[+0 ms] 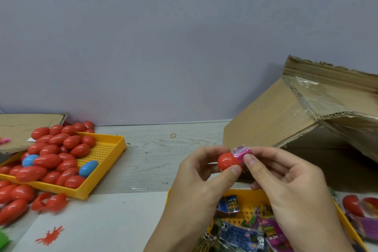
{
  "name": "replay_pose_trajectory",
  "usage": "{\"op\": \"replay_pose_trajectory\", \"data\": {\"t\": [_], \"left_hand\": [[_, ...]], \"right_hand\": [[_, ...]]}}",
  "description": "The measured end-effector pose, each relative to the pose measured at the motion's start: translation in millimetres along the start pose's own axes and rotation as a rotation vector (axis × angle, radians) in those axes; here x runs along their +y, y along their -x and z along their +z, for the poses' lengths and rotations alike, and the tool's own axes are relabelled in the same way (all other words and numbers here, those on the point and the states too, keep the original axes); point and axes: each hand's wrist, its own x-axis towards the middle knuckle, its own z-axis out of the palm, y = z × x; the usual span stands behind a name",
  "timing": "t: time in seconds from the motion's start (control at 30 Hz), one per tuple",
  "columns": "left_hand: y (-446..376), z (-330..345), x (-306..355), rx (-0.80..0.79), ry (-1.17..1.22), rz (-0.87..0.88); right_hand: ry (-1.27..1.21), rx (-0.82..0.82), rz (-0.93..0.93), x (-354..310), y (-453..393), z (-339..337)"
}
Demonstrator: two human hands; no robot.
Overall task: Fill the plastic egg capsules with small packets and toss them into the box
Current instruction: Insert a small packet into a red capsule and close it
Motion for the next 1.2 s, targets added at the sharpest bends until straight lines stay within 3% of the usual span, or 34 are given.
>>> {"op": "replay_pose_trajectory", "data": {"t": [0.3, 0.67, 1.0, 1.2], "left_hand": [[-1, 5, 0, -0.051, 0.155, 0.009], [0, 7, 7, 0.017, 0.151, -0.019], [3, 9, 9, 0.003, -0.038, -0.016], [4, 10, 12, -0.036, 0.04, -0.067]], "right_hand": [[0.007, -0.025, -0.101, -4, 1, -1], [0.004, -0.103, -0.114, -4, 3, -1], [0.026, 0.011, -0.062, 0, 1, -1], [-0.053, 0.02, -0.043, 2, 0, -5]]}}
